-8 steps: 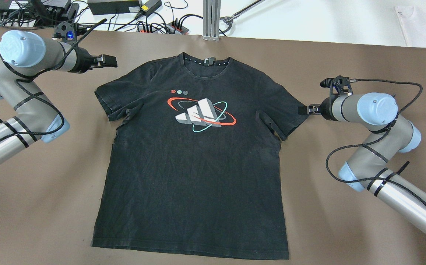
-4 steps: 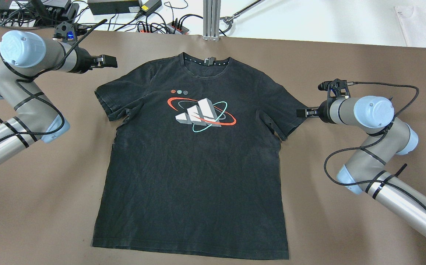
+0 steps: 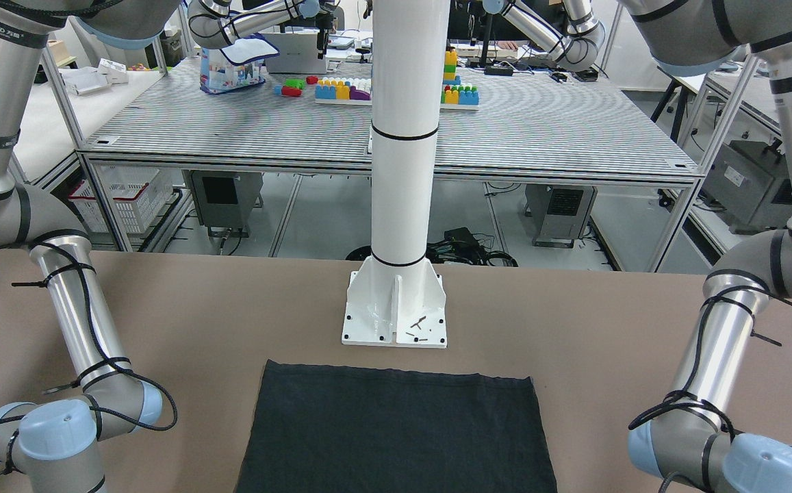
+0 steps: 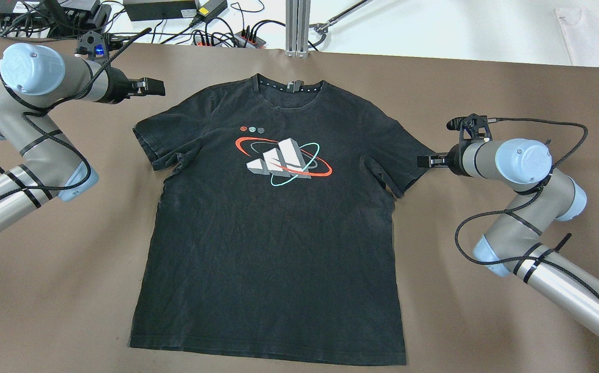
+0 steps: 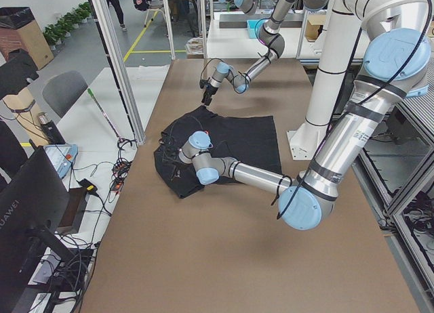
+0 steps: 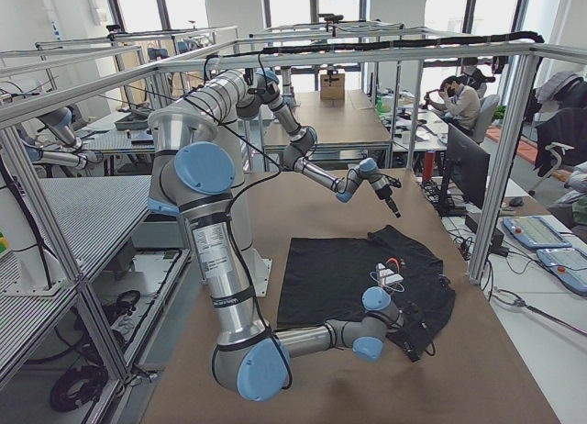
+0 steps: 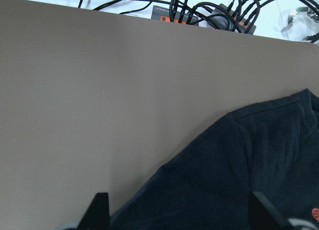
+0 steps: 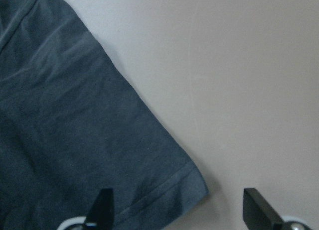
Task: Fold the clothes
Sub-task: 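Lower both grippers toward the shirt's two sleeves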
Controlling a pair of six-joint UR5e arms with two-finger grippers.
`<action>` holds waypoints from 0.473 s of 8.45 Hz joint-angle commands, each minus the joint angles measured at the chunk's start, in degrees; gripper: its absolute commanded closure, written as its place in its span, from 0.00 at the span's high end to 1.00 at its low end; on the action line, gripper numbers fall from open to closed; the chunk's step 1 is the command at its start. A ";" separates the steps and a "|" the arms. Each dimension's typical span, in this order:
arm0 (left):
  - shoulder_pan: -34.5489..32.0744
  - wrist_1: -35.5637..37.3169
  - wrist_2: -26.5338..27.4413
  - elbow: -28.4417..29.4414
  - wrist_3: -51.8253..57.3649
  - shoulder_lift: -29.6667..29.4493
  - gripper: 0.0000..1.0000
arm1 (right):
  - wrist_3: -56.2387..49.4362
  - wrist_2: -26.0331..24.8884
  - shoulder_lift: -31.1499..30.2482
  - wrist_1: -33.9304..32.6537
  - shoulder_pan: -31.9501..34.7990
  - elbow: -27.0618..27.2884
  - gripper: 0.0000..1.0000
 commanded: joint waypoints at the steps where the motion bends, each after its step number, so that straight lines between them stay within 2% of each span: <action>1: 0.00 -0.04 0.00 0.00 0.18 -0.03 1.00 | -0.02 -0.28 0.08 -0.08 -0.11 -0.51 0.87; 3: 0.00 0.04 0.00 -0.08 0.18 -0.02 1.00 | -0.02 -1.42 0.17 -0.08 -0.46 -0.78 0.87; 4: 0.00 0.05 0.00 0.00 0.18 -0.03 1.00 | 0.07 -1.43 0.25 -0.08 -0.46 -0.78 0.73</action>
